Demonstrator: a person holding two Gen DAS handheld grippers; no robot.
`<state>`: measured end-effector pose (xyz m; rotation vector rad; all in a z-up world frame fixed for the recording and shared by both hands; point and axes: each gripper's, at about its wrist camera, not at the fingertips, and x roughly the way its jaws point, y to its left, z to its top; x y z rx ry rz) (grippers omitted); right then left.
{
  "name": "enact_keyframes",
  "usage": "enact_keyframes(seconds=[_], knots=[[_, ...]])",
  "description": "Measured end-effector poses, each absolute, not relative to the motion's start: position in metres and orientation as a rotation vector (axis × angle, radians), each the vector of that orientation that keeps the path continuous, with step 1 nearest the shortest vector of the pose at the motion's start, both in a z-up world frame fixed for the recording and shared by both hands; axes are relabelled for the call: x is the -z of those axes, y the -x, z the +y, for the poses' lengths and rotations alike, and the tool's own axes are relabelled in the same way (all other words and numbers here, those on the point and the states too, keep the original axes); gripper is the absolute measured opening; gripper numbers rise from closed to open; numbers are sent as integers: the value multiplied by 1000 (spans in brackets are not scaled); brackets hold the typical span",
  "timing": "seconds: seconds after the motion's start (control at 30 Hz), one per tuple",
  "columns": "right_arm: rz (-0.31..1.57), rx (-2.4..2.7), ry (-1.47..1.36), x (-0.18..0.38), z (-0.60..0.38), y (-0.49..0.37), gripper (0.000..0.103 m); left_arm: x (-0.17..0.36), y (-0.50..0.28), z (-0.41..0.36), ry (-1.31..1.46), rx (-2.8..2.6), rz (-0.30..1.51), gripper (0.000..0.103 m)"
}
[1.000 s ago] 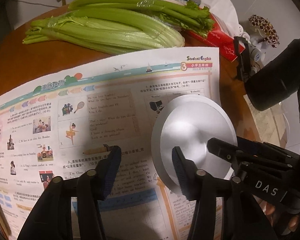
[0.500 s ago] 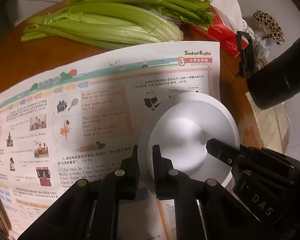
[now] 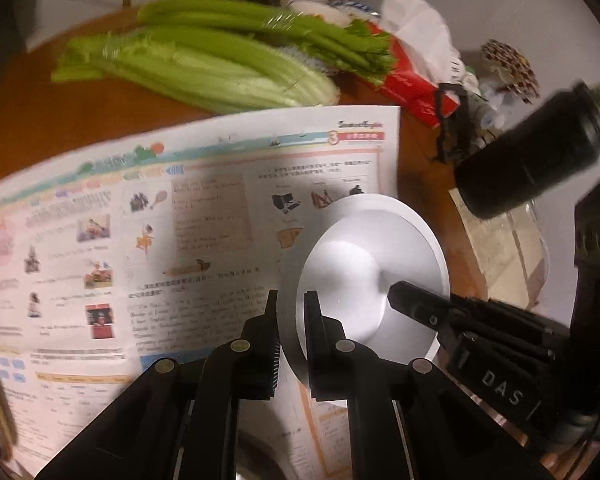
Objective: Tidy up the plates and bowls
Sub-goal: 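Carry the second white bowl toward the steel bowl with the left tool, then lower the white bowl into the steel bowl and open the left tool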
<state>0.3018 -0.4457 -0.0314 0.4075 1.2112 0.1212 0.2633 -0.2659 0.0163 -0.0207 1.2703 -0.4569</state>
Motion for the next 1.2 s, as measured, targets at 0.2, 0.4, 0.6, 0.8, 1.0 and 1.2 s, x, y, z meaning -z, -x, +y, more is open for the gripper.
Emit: enact_keyframes(seconds=[0.2, 0.4, 0.6, 0.8, 1.0, 1.2], knots=[[1179, -132, -384, 14, -438, -285, 11, -41, -236, -264, -79, 451, 1201, 11], [1126, -168, -343, -13, -422, -267, 11, -55, -224, -247, -72, 436, 1177, 12], [1105, -196, -311, -27, -404, -256, 11, -70, -208, -222, -42, 435, 1151, 11], [1098, -231, -270, -37, -375, -239, 11, -76, -188, -191, -15, 406, 1142, 11], [1131, -262, -265, -31, -348, -228, 12, -72, -168, -160, 15, 419, 1150, 11], [1182, -305, -273, -12, -325, -218, 13, -44, -167, -138, 21, 388, 1222, 11]])
